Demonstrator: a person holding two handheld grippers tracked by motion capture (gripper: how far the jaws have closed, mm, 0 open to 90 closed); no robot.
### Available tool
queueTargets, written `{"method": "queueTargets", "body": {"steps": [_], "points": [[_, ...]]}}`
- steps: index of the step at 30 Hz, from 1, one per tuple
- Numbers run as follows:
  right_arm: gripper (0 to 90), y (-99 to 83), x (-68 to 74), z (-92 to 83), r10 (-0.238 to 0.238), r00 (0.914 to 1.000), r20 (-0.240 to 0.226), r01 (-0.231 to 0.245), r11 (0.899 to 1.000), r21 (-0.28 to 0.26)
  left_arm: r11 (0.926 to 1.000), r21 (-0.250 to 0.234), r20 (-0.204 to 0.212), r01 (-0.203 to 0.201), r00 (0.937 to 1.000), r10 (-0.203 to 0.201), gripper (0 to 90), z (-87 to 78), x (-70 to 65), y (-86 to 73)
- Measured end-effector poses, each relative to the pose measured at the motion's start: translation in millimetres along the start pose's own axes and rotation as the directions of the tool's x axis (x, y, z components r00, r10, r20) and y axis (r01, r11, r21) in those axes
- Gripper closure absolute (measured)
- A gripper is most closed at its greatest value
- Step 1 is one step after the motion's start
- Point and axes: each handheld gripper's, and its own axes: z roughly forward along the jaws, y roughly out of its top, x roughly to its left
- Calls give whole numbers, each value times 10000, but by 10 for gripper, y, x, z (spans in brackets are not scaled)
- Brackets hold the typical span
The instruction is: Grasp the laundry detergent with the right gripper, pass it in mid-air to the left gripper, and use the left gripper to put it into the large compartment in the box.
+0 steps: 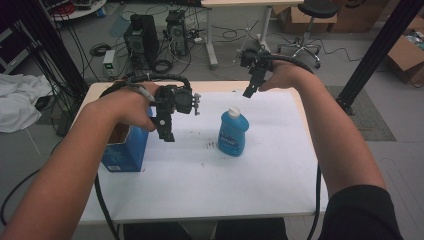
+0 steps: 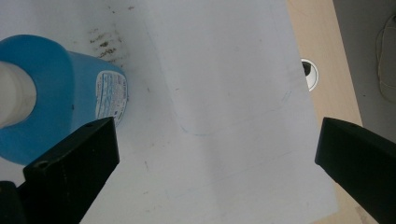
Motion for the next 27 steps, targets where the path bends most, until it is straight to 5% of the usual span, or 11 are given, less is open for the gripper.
{"method": "queueTargets", "body": {"steps": [16, 27], "points": [[0, -519, 217, -168, 50, 9998, -217, -70, 9958, -915, 10000, 14, -99, -36, 9999, 36, 1, -32, -60, -56], [0, -988, 542, -37, 182, 9962, -857, -410, 9614, -2722, 9991, -197, -193, -368, 9992, 364, 1, -14, -145, -8]]}}
